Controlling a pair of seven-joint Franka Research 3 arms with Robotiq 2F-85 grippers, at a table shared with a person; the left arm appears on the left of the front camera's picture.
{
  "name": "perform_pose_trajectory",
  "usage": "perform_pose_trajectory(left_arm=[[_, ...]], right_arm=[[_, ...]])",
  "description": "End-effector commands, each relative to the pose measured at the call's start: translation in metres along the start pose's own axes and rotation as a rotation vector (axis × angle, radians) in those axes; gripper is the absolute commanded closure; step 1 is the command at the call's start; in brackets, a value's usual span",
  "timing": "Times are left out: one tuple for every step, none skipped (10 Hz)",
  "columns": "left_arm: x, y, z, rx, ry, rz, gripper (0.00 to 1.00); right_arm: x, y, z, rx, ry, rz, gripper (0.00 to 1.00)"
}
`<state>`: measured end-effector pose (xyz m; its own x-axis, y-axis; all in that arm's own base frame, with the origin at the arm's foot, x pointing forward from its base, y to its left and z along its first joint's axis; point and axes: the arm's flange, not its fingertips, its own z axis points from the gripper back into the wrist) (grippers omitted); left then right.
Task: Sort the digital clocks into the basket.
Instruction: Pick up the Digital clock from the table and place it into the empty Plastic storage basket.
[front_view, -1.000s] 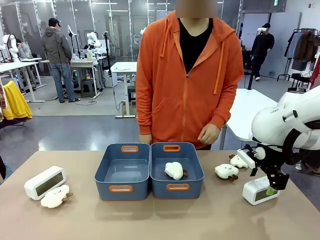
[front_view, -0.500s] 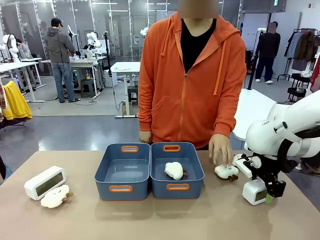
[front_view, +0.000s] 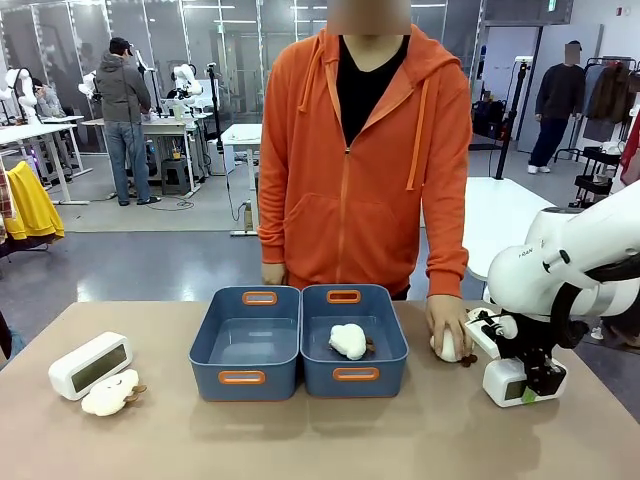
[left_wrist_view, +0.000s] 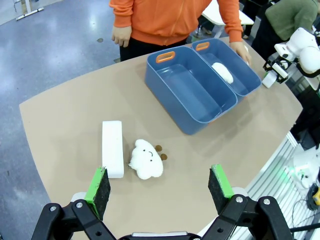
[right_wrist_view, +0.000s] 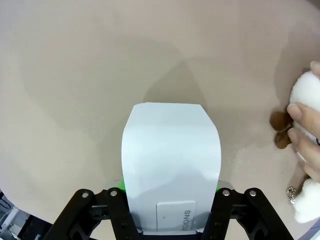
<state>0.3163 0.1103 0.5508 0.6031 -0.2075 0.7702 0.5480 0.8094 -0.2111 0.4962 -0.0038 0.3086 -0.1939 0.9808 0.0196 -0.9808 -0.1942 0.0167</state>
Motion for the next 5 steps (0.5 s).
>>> perform_pose_trajectory(left_arm=[[0.0,0.0,0.0,-0.015,-0.004,-0.003,0.0],[0.0,0.0,0.0,-0.015,-0.004,-0.003,0.0],[0.0,0.0,0.0,-0.015,-0.004,-0.003,0.0],[0.0,0.0,0.0,-0.015,-0.004,-0.003,0.0],[0.0,0.0,0.0,-0.015,-0.004,-0.003,0.0]], right_arm=[[-0.003,0.001,0.009,0.021,0.002,-0.036,1.0],[-0.005,0.009,0.032,0.032,-0.023,-0.042,1.0],[-0.008,0.018,0.066,0.017,-0.017,-0.078,1.0],[-0.009,0.03,0.109,-0.035,-0.041,-0.157,1.0],[-0.009,0.037,0.135,-0.075,-0.075,-0.201,1.0]])
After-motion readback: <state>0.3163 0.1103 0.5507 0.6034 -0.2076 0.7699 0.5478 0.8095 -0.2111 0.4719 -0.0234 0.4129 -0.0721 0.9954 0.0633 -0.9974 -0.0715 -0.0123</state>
